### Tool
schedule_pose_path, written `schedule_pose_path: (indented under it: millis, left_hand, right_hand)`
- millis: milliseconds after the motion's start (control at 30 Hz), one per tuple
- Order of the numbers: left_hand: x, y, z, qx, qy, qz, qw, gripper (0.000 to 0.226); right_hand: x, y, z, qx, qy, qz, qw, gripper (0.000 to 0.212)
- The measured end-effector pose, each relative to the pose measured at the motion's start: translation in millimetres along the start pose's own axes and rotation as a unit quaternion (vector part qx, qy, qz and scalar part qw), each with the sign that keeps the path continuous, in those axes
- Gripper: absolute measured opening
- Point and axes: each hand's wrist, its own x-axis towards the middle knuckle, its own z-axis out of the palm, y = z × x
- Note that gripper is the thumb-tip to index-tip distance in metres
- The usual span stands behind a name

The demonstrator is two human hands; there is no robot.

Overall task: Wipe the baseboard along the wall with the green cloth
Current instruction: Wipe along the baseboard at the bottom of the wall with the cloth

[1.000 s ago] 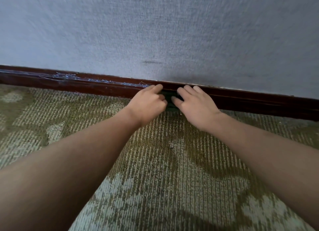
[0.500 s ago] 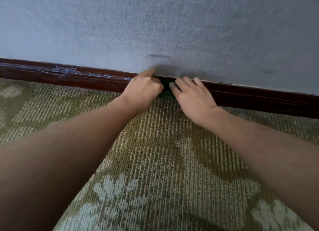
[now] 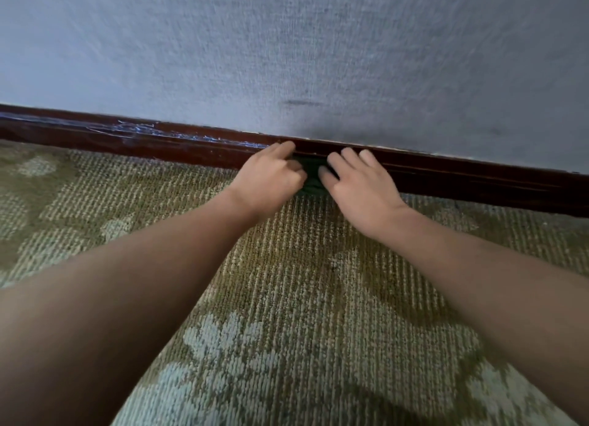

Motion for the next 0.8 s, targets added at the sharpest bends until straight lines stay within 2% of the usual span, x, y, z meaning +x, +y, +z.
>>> schedule_pose_path:
  millis: [133,300,500,667,800]
  left_hand:
    - [12,-4,-6,-0.008,0.014,-0.021,1.000,0.026]
    - [25,1,-3,-0.042,0.013,-0.024,0.999,0.024]
    - [41,14,0,-0.024,0.034,0.010,0.999,0.023]
    - [31,4,6,-0.014,0.049,0.030,0.998,0.024]
    - [23,-7,9,-0.023,0.033,0.012,0.999,0.029]
  right_hand:
    - [4,11,-2,-0.018,0.004,0.044,0.999,0.044]
    - [-5,15,6,-0.061,0.021,0.046,0.997,0.043]
    - [-20,30,19,-0.034,0.041,0.046,0.998,0.053]
    - [-10,20,21,0.015,0.048,0.067,0.996,0.047]
    - [2,6,17,0.030,0.010,0.080,0.996,0.051]
